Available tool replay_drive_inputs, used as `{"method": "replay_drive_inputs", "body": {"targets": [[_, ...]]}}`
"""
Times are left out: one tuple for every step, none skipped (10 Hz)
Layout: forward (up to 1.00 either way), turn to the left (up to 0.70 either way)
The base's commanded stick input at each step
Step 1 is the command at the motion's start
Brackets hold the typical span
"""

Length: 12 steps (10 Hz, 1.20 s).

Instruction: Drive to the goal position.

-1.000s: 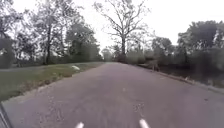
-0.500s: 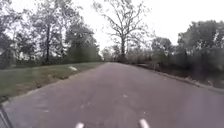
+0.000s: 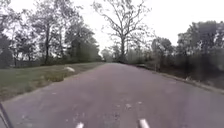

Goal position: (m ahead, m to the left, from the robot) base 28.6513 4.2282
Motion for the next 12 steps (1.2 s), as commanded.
{"method": "replay_drive_inputs", "body": {"targets": [[0.7, 0.0], [0.7, 0.0], [0.7, 0.0], [0.7, 0.0], [0.7, 0.0], [0.7, 0.0], [0.7, 0.0], [0.7, 0.0], [0.7, 0.0], [0.7, 0.0], [0.7, 0.0], [0.7, 0.0]]}}
